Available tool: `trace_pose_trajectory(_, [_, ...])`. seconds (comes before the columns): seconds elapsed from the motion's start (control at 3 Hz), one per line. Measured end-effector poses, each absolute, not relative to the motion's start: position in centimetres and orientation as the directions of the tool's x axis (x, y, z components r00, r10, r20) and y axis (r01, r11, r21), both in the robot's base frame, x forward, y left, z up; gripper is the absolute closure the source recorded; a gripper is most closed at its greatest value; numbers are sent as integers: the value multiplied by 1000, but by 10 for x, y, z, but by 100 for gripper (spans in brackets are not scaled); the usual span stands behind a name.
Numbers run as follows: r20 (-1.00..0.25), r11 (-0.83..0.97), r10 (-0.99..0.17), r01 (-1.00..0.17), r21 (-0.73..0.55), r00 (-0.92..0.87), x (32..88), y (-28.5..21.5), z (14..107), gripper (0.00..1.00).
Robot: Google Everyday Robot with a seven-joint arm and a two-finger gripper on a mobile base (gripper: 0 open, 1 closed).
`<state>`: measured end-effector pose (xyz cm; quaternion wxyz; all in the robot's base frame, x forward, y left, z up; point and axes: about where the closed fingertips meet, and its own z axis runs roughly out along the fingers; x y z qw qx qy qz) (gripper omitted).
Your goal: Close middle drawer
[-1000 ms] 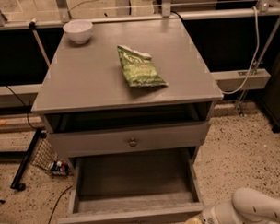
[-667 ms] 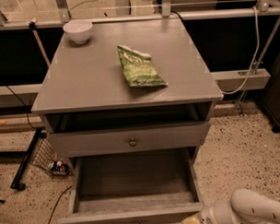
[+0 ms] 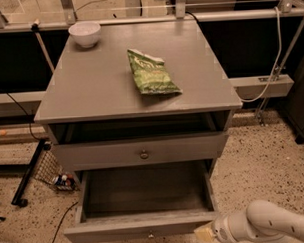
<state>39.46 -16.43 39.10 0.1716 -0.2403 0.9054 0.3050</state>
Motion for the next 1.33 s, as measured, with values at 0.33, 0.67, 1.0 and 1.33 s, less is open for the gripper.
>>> trace_pose_trajectory(0.33, [-475, 675, -373, -584, 451, -797, 413, -153, 394, 100])
trace_pose_trajectory(0.67, [-485, 672, -375, -592, 445, -790, 416, -151, 394, 100])
trace_pose_trajectory(1.0, [-520, 664, -383, -619, 420, -763, 426, -146, 392, 100])
trace_pose_trajectory(1.33, [-578, 642, -379, -655, 398, -723, 444, -140, 392, 100])
